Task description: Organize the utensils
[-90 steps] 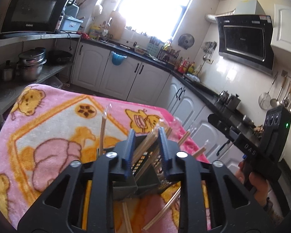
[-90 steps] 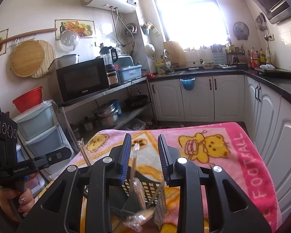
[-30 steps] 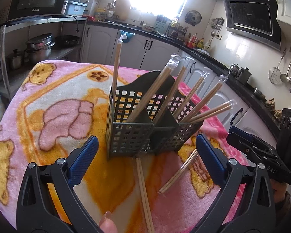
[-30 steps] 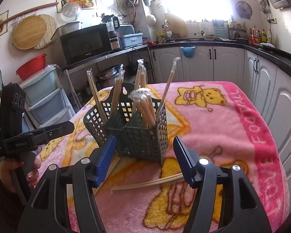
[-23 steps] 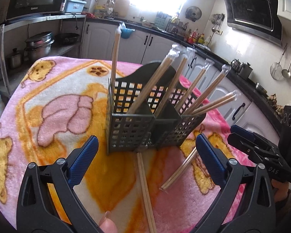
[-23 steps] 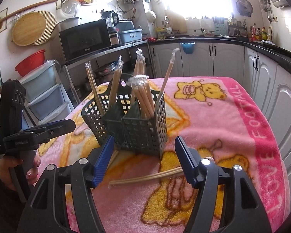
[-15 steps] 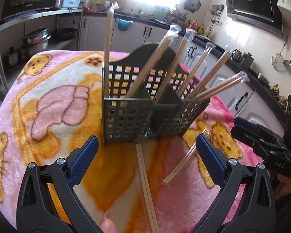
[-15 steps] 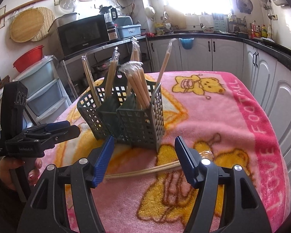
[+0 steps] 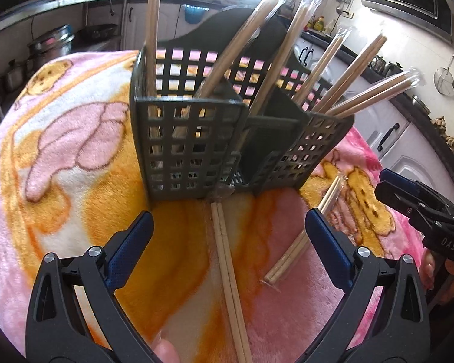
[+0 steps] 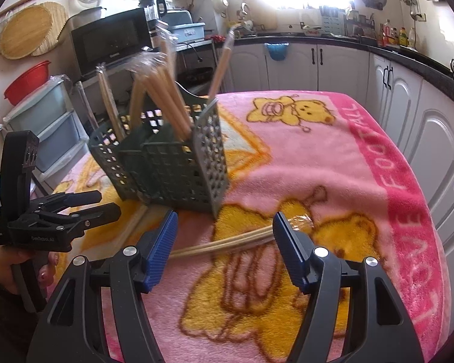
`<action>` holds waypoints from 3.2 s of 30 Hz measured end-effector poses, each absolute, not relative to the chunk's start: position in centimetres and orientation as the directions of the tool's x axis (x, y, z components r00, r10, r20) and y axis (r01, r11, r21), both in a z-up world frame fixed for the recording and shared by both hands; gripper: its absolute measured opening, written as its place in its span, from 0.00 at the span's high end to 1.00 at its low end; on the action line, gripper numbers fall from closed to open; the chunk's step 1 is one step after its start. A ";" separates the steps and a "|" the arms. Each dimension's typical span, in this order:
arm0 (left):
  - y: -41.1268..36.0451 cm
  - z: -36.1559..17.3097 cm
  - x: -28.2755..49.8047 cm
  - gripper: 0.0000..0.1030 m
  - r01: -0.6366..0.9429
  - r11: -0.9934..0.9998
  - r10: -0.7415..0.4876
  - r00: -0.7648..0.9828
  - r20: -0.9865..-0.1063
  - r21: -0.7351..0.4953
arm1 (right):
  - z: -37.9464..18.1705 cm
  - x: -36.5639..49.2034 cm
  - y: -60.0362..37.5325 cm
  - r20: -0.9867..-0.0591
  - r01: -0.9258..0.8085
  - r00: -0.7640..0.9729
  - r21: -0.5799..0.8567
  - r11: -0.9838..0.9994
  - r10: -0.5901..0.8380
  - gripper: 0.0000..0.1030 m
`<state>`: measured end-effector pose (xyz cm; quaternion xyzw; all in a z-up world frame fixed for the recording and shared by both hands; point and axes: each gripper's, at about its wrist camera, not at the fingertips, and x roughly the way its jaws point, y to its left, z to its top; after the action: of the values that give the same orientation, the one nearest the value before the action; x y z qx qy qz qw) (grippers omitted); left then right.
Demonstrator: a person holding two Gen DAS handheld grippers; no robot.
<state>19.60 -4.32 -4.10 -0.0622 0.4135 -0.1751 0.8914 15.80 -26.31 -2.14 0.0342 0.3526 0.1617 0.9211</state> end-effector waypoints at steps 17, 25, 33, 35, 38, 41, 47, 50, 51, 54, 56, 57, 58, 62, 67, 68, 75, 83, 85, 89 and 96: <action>-4.6 -6.8 21.9 0.47 0.196 0.919 -0.392 0.540 -0.745 -0.342 | -6.5 20.8 -30.1 -0.742 -0.134 0.626 0.201 0.970 0.240 0.39; -5.0 -7.3 22.4 0.58 0.177 0.926 -0.374 0.541 -0.753 -0.332 | -8.1 23.4 -30.7 -0.775 -0.090 0.583 0.237 0.967 0.244 0.40; -5.2 -7.5 22.9 0.67 0.169 0.936 -0.349 0.545 -0.762 -0.308 | -8.8 23.6 -30.3 -0.791 -0.098 0.578 0.175 0.980 0.199 0.62; -5.4 -7.6 22.9 0.69 0.169 0.939 -0.341 0.547 -0.764 -0.299 | -8.8 23.5 -30.2 -0.792 -0.104 0.578 0.167 0.981 0.196 0.65; -6.0 -7.6 23.3 0.75 0.164 0.942 -0.333 0.548 -0.767 -0.292 | -8.7 23.2 -30.3 -0.791 -0.108 0.579 0.168 0.980 0.199 0.70; -5.7 -7.9 23.6 0.79 0.159 0.944 -0.329 0.547 -0.770 -0.290 | -8.6 22.9 -30.1 -0.787 -0.117 0.580 0.173 0.978 0.209 0.79; -5.1 -7.9 23.4 0.85 0.157 0.945 -0.325 0.547 -0.771 -0.287 | -8.1 22.2 -29.8 -0.774 -0.133 0.587 0.197 0.971 0.237 0.94; -4.5 -7.9 23.3 0.88 0.158 0.943 -0.331 0.543 -0.772 -0.292 | -7.7 21.6 -29.4 -0.765 -0.147 0.593 0.205 0.968 0.252 0.94; -4.2 -7.8 23.2 0.88 0.160 0.942 -0.333 0.542 -0.772 -0.294 | -7.5 21.4 -29.3 -0.759 -0.154 0.598 0.207 0.966 0.258 0.94; -3.7 -7.9 23.1 0.89 0.162 0.938 -0.344 0.536 -0.771 -0.307 | -6.7 20.7 -28.6 -0.741 -0.186 0.611 0.206 0.961 0.278 0.95; -3.2 -7.8 23.0 0.91 0.162 0.933 -0.357 0.532 -0.768 -0.322 | -6.0 20.1 -28.0 -0.726 -0.211 0.623 0.203 0.956 0.292 0.95; -2.9 -7.7 23.0 0.93 0.161 0.930 -0.365 0.530 -0.765 -0.332 | -5.6 19.8 -27.8 -0.719 -0.223 0.627 0.202 0.954 0.299 0.95; -2.5 -7.6 22.9 0.93 0.159 0.927 -0.371 0.529 -0.763 -0.340 | -5.1 19.5 -27.4 -0.708 -0.241 0.634 0.203 0.949 0.312 0.95; -1.0 -6.6 22.3 0.93 0.163 0.917 -0.392 0.545 -0.741 -0.365 | -3.2 18.1 -26.2 -0.668 -0.295 0.660 0.191 0.936 0.344 0.95; 1.2 -3.9 20.8 0.93 0.170 0.907 -0.405 0.597 -0.692 -0.385 | -0.2 16.5 -25.0 -0.611 -0.349 0.693 0.182 0.919 0.384 0.95; 1.8 -3.2 20.5 0.93 0.173 0.905 -0.408 0.610 -0.679 -0.389 | 0.4 16.3 -24.8 -0.599 -0.360 0.699 0.179 0.916 0.392 0.95; 4.2 1.5 18.7 0.93 0.192 0.896 -0.413 0.694 -0.590 -0.401 | 4.2 14.5 -22.8 -0.527 -0.434 0.727 0.145 0.889 0.441 0.95; 4.5 5.2 17.5 0.94 0.215 0.890 -0.412 0.755 -0.510 -0.401 | 6.9 13.0 -20.5 -0.486 -0.504 0.729 0.095 0.858 0.482 0.95; 4.4 6.0 17.3 0.96 0.226 0.890 -0.415 0.764 -0.494 -0.396 | 7.4 12.8 -20.0 -0.476 -0.516 0.730 0.086 0.852 0.490 0.95; 3.3 6.9 17.3 0.97 0.244 0.889 -0.418 0.777 -0.471 -0.387 | 8.6 12.3 -19.3 -0.450 -0.540 0.733 0.072 0.839 0.510 0.96; 3.1 9.2 16.7 0.97 0.275 0.884 -0.429 0.798 -0.422 -0.378 | 10.7 11.7 -18.5 -0.404 -0.565 0.742 0.051 0.824 0.534 0.96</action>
<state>16.69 3.13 9.17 -0.1507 0.2559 -0.1880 0.9362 11.73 -18.48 10.68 -0.0374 0.2050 0.2945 0.9326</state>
